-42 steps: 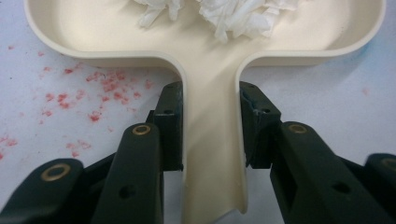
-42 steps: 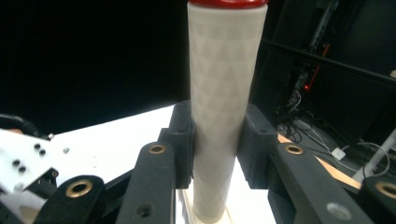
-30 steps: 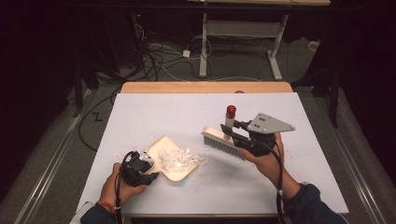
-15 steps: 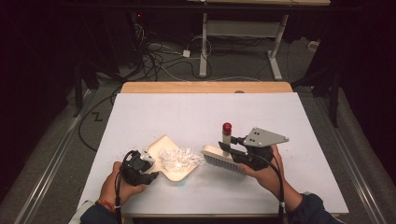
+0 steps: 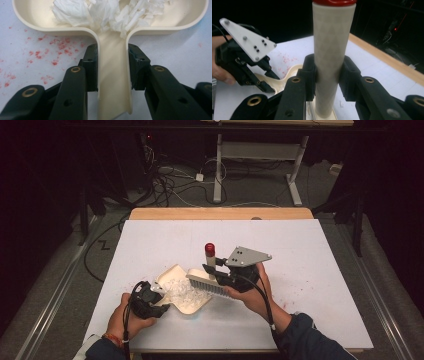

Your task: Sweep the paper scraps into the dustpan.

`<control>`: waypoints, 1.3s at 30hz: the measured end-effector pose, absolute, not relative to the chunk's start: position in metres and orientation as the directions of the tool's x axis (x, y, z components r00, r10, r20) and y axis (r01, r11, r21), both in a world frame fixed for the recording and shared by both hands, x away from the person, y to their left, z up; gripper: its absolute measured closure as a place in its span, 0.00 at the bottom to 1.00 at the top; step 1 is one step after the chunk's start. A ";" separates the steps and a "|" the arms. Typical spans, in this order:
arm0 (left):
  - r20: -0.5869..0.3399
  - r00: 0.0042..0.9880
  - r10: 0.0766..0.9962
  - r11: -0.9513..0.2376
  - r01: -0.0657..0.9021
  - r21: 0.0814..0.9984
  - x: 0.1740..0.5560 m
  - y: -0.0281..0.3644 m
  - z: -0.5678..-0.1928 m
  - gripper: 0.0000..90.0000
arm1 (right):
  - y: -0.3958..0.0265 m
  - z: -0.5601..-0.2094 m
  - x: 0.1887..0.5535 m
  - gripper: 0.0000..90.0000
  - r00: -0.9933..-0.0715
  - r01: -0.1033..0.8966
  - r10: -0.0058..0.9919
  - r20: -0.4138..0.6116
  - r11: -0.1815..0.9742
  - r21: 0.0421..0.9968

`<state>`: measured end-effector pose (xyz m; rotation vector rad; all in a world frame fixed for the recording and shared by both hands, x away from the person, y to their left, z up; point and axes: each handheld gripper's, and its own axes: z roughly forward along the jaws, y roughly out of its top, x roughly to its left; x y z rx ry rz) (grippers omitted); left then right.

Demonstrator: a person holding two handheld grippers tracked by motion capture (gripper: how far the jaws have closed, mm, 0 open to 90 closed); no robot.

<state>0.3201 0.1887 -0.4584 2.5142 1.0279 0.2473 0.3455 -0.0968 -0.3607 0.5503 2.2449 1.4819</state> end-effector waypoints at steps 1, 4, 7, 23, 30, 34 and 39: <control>0.008 0.712 0.702 -0.643 0.629 0.436 0.320 0.189 -0.458 0.70 | -0.098 -0.357 0.345 0.78 -0.844 0.104 0.525 -0.106 0.354 0.929; 0.011 0.711 0.703 -0.644 0.629 0.435 0.320 0.188 -0.458 0.70 | -0.105 -0.346 0.343 0.78 -0.832 0.088 0.542 -0.115 0.335 0.938; 0.011 0.710 0.704 -0.643 0.630 0.436 0.320 0.188 -0.458 0.70 | -0.111 -0.342 0.346 0.78 -0.813 0.089 0.571 -0.117 0.320 0.943; 0.010 0.708 0.706 -0.640 0.631 0.439 0.319 0.188 -0.459 0.70 | -0.094 -0.387 0.377 0.78 -0.703 0.105 0.679 -0.211 0.392 0.914; 0.016 0.709 0.705 -0.643 0.629 0.438 0.319 0.187 -0.458 0.70 | -0.072 -0.385 0.355 0.78 -0.797 0.102 0.586 -0.148 0.372 0.923; 0.015 0.708 0.706 -0.639 0.628 0.445 0.318 0.188 -0.457 0.70 | -0.062 -0.382 0.347 0.78 -0.828 0.075 0.539 -0.154 0.378 0.923; 0.016 0.708 0.706 -0.638 0.627 0.447 0.318 0.188 -0.457 0.70 | -0.062 -0.375 0.343 0.78 -0.835 0.046 0.524 -0.167 0.369 0.928</control>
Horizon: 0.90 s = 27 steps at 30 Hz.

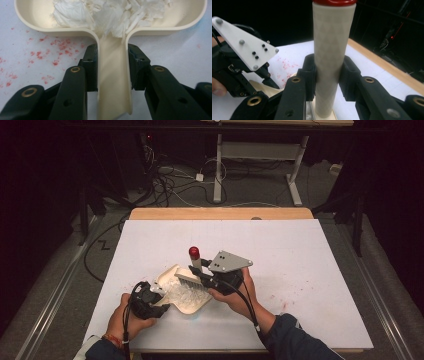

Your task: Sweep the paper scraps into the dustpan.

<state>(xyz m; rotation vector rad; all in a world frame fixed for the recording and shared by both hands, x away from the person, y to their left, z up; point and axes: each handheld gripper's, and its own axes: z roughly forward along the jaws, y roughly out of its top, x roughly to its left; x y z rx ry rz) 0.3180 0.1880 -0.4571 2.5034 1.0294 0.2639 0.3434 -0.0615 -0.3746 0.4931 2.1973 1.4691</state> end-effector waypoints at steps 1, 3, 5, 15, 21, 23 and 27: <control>0.016 0.708 0.706 -0.638 0.627 0.447 0.318 0.188 -0.457 0.70 | -0.064 -0.372 0.343 0.78 -0.835 0.043 0.525 -0.163 0.358 0.933; 0.015 0.708 0.706 -0.638 0.627 0.447 0.318 0.188 -0.457 0.70 | -0.069 -0.368 0.344 0.78 -0.835 0.046 0.530 -0.151 0.339 0.940; 0.019 0.708 0.706 -0.638 0.625 0.451 0.318 0.189 -0.456 0.70 | -0.075 -0.363 0.344 0.78 -0.832 0.039 0.534 -0.151 0.328 0.944; 0.011 0.696 0.718 -0.625 0.637 0.452 0.316 0.197 -0.457 0.70 | -0.128 -0.348 0.326 0.78 -0.853 0.059 0.509 -0.120 0.322 0.945; 0.006 0.694 0.720 -0.622 0.642 0.447 0.316 0.197 -0.458 0.70 | -0.144 -0.356 0.306 0.78 -0.902 0.107 0.428 -0.055 0.345 0.932; 0.008 0.694 0.720 -0.623 0.642 0.447 0.316 0.197 -0.458 0.70 | -0.141 -0.362 0.303 0.78 -0.912 0.116 0.407 -0.048 0.369 0.922; 0.013 0.696 0.718 -0.628 0.639 0.445 0.316 0.197 -0.459 0.70 | -0.135 -0.375 0.305 0.78 -0.909 0.119 0.411 -0.071 0.418 0.900</control>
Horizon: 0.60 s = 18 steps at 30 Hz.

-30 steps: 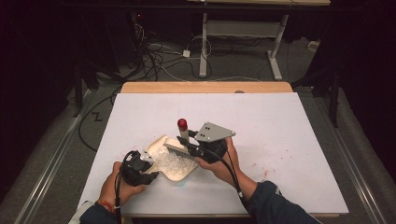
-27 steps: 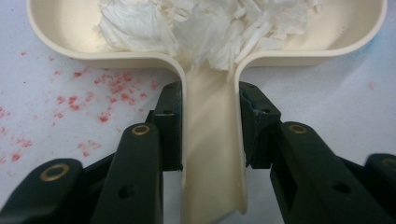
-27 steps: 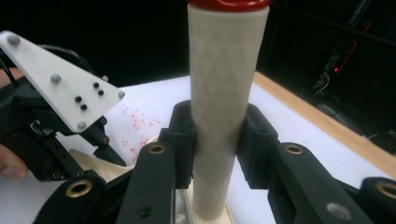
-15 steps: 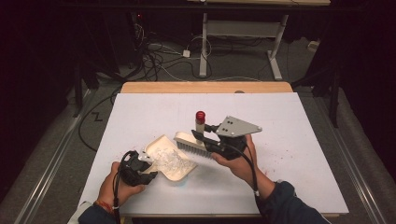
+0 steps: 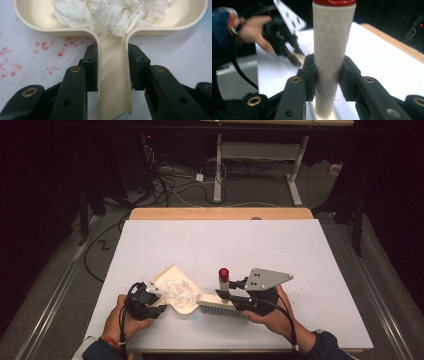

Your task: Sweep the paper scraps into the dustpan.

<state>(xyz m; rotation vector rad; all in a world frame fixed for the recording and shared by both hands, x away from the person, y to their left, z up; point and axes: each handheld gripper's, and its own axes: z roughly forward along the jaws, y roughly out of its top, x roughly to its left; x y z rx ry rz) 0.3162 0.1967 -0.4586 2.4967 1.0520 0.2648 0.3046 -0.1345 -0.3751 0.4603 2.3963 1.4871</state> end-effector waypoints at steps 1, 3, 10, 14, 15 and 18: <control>0.014 0.697 0.717 -0.629 0.637 0.446 0.316 0.197 -0.459 0.70 | -0.135 -0.376 0.307 0.78 -0.907 0.125 0.417 -0.065 0.412 0.903; 0.013 0.698 0.716 -0.630 0.637 0.445 0.317 0.197 -0.459 0.70 | -0.137 -0.374 0.310 0.78 -0.892 0.124 0.444 -0.087 0.424 0.897; 0.016 0.699 0.715 -0.632 0.635 0.445 0.315 0.197 -0.459 0.70 | -0.141 -0.373 0.331 0.78 -0.837 0.120 0.527 -0.146 0.438 0.891; 0.021 0.704 0.710 -0.638 0.631 0.441 0.315 0.198 -0.458 0.70 | -0.142 -0.372 0.339 0.78 -0.815 0.119 0.556 -0.160 0.431 0.895; 0.019 0.702 0.711 -0.637 0.633 0.439 0.315 0.198 -0.459 0.70 | -0.142 -0.372 0.341 0.78 -0.806 0.111 0.566 -0.174 0.433 0.894; 0.020 0.703 0.711 -0.638 0.632 0.439 0.314 0.198 -0.458 0.70 | -0.141 -0.370 0.345 0.78 -0.803 0.114 0.573 -0.163 0.416 0.902</control>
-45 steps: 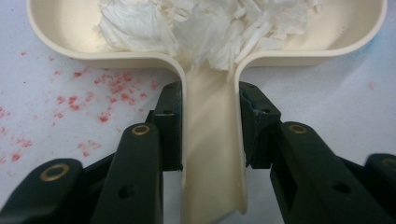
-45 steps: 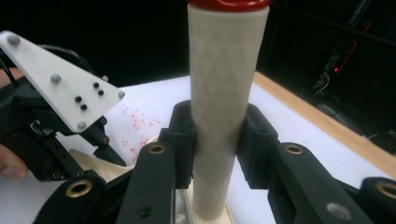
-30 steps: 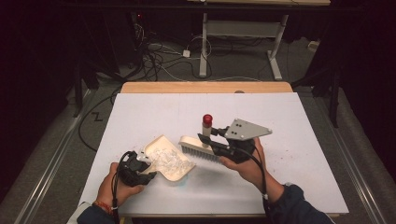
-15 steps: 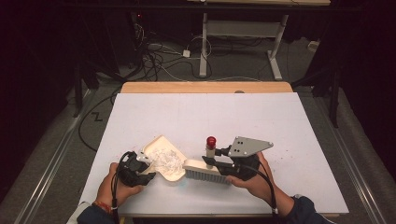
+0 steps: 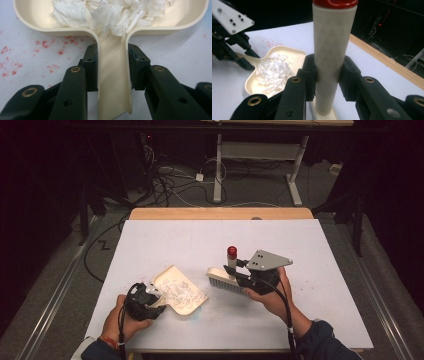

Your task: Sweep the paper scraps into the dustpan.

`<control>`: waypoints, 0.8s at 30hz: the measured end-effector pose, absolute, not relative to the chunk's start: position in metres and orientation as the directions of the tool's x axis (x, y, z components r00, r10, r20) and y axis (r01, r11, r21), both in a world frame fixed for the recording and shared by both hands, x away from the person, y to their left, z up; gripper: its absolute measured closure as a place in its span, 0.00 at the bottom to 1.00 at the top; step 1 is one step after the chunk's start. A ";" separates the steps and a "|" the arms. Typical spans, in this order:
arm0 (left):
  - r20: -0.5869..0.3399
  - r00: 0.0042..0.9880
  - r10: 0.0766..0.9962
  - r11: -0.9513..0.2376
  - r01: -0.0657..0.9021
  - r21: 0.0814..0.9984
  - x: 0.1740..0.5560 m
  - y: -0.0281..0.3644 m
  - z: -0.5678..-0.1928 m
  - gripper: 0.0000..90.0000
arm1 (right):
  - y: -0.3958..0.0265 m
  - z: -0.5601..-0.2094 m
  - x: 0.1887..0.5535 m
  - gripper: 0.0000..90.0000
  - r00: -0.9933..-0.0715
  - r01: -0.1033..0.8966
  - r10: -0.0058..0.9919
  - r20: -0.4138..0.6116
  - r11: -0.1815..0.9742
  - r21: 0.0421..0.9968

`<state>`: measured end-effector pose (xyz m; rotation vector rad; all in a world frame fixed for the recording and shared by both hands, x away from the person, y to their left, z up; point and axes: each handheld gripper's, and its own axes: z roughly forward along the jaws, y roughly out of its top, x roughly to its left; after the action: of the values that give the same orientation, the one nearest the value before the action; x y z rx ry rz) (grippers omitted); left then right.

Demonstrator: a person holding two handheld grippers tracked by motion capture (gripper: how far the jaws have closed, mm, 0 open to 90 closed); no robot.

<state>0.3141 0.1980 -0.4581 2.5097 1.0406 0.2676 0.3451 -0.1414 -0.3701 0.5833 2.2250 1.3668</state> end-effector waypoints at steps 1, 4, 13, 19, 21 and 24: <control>0.021 0.703 0.711 -0.638 0.631 0.441 0.314 0.198 -0.458 0.70 | -0.141 -0.369 0.345 0.78 -0.803 0.115 0.575 -0.157 0.408 0.906; 0.022 0.704 0.710 -0.639 0.630 0.442 0.313 0.199 -0.457 0.70 | -0.142 -0.366 0.343 0.78 -0.798 0.107 0.581 -0.159 0.397 0.911; 0.031 0.712 0.701 -0.653 0.624 0.430 0.309 0.201 -0.454 0.70 | -0.157 -0.351 0.335 0.78 -0.803 0.107 0.585 -0.119 0.337 0.935; 0.026 0.730 0.683 -0.671 0.614 0.416 0.305 0.203 -0.451 0.70 | -0.156 -0.361 0.341 0.78 -0.772 0.122 0.621 -0.140 0.360 0.925; 0.024 0.734 0.679 -0.675 0.611 0.414 0.304 0.203 -0.451 0.70 | -0.157 -0.363 0.342 0.78 -0.752 0.120 0.641 -0.155 0.364 0.924; 0.021 0.737 0.675 -0.678 0.609 0.410 0.303 0.203 -0.451 0.70 | -0.156 -0.367 0.344 0.78 -0.715 0.116 0.673 -0.187 0.379 0.918</control>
<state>0.3027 0.2027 -0.4513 2.5605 0.9885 0.2399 0.3439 -0.1558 -0.3668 0.6773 2.0953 1.3311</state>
